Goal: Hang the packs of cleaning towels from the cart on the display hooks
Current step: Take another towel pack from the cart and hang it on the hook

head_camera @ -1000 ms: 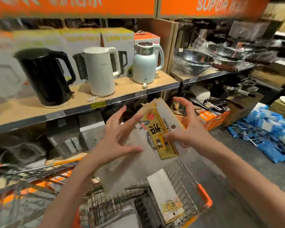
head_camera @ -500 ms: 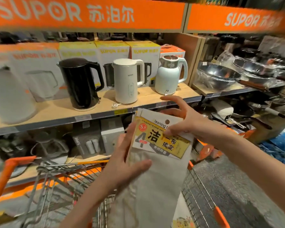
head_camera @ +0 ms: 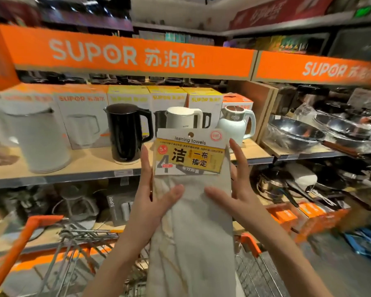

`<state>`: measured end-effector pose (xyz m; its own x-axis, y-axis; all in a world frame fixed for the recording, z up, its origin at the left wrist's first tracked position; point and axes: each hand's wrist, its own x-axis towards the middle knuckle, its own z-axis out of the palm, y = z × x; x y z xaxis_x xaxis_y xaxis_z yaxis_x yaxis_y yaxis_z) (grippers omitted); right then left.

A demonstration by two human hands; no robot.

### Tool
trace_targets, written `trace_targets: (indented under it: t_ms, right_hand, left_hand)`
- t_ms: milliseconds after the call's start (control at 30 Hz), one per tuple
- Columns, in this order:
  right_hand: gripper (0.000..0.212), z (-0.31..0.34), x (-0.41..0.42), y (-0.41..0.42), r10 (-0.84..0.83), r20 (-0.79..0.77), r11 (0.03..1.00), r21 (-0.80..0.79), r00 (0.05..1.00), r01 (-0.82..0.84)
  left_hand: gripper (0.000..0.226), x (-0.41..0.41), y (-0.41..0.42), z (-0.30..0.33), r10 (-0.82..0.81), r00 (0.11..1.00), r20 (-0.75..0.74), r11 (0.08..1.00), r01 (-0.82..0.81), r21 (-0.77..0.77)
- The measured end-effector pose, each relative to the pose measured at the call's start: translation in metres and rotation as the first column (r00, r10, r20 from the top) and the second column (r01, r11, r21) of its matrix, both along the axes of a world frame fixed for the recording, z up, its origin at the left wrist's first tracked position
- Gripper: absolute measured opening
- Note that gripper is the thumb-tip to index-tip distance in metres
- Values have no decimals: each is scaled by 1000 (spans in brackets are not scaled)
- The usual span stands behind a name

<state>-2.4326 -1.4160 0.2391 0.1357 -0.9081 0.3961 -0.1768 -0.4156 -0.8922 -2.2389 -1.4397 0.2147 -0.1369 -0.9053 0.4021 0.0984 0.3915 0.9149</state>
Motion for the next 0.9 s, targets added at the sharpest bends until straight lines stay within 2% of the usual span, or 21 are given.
trace_targets:
  t_ms: [100,233,400,533,633,767,833,900]
  right_hand:
    - [69,1,6,9,-3,-52,998,-57,999,0]
    - [57,2,9,18,-5,66,1000,1,998,5]
    - [56,-7,10,23,-85,141,996,19,986,83]
    - [52,-8,12,26,-93,147,995,58,985,85]
    - [58,-9,18,35,-131,76,990,58,988,126]
    - [81,-18,26,59,-187,-6,975,122,982,186]
    - [91,-29,35,69,-263,57,956,152,963,252]
    - [88,-43,50,78,-385,124,916,173,914,362]
  left_hand:
    - [85,2,8,4,-1,997,75,998,5,-57]
    - [61,6,16,10,-14,983,184,999,22,-39]
    - [77,16,22,-2,-95,975,201,995,91,29]
    - [76,11,26,-7,-125,989,81,990,118,76]
    - [68,12,31,-9,-135,991,6,990,135,43]
    - [69,20,43,-22,-163,986,-26,987,163,16]
    - [70,27,47,-35,-202,979,-37,978,203,40]
    - [72,37,49,-47,-218,976,-22,972,220,84]
